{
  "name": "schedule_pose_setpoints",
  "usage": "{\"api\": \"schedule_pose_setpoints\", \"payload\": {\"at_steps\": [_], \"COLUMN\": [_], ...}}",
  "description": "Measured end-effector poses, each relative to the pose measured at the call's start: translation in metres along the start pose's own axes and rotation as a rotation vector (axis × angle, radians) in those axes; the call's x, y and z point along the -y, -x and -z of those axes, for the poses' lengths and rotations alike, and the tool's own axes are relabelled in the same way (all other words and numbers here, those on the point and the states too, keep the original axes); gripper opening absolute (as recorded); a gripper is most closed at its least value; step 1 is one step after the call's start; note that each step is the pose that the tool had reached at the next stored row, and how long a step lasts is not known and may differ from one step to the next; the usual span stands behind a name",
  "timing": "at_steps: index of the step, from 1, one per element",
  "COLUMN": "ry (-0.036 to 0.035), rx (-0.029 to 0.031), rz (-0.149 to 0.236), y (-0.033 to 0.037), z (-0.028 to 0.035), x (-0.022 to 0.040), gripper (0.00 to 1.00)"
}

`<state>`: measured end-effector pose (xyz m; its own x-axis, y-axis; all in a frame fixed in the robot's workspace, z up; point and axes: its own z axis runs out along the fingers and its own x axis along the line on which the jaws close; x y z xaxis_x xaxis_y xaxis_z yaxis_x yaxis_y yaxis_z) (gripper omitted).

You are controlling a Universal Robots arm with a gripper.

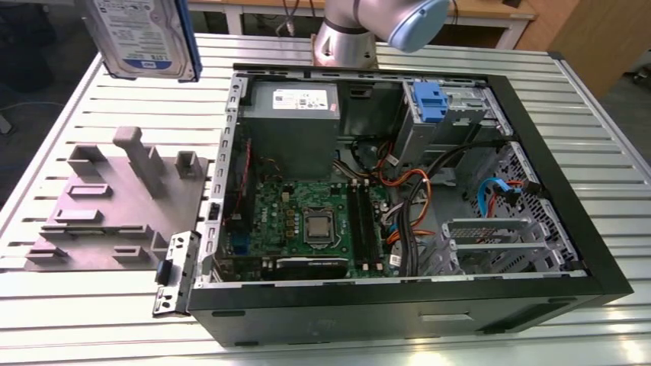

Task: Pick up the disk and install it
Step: 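Pick up the disk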

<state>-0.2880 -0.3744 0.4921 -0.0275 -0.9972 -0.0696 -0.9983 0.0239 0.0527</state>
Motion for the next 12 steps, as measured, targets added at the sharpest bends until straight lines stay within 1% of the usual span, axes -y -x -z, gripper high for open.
{"api": "schedule_pose_setpoints", "payload": {"at_steps": [2,5,12], "ry": [0.0,0.0001,0.0002], "rx": [0.0001,0.0001,0.0001], "rz": [0.0,0.0,0.0], "y": [0.0003,0.0009,0.0017], "z": [0.0004,0.0017,0.0031], "x": [0.0087,0.0351,0.0627], "gripper": [0.35,0.35,0.35]}}
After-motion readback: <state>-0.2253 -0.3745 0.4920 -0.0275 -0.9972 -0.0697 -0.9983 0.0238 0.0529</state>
